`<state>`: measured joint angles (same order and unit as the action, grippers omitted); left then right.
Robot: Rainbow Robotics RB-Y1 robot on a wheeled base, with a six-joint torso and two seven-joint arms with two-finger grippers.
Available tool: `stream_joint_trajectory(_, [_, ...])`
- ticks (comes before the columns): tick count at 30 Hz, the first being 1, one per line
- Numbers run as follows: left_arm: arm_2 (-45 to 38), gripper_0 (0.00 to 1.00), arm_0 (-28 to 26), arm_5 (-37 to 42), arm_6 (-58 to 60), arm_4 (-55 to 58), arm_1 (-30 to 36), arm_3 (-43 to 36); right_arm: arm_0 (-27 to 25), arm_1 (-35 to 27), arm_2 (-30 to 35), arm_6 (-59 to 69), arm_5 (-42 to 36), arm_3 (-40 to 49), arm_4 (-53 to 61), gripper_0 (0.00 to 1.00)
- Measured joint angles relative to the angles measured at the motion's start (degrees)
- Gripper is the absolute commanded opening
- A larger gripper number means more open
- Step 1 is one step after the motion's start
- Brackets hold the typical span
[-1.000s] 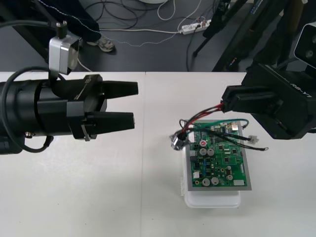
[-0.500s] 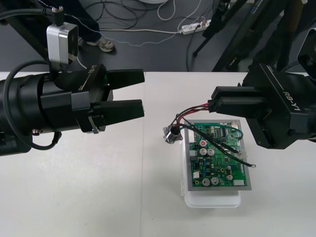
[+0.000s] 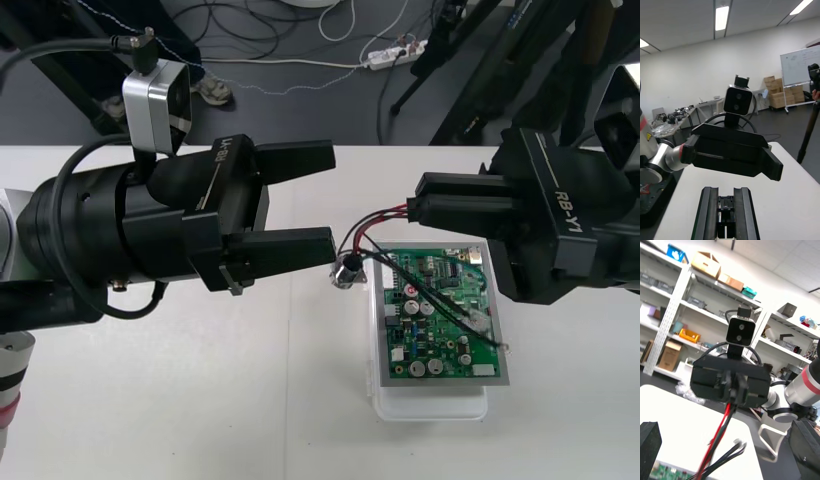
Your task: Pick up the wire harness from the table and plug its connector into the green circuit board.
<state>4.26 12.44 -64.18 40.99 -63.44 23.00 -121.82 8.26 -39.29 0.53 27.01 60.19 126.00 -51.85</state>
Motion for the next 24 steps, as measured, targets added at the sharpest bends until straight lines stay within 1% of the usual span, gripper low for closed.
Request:
stream_joint_trajectory(6, [0.87,1.0,0.0,0.15,-0.64,-0.3,-3.28,0.0,-0.5,0.46,0.0,-1.72,-2.14,2.03,-4.08,0.0])
stream_joint_trajectory(13, [2.26,1.0,-0.2,0.16,-1.28,-1.69,-6.25,0.0,-0.53,1.08,0.0,-1.72,-2.28,2.36,-4.35,0.0])
stream_joint_trajectory(24, [2.54,1.0,-3.38,0.17,-6.89,-1.82,-7.21,0.0,-0.58,1.12,0.0,-1.72,-2.35,2.52,-4.28,0.0])
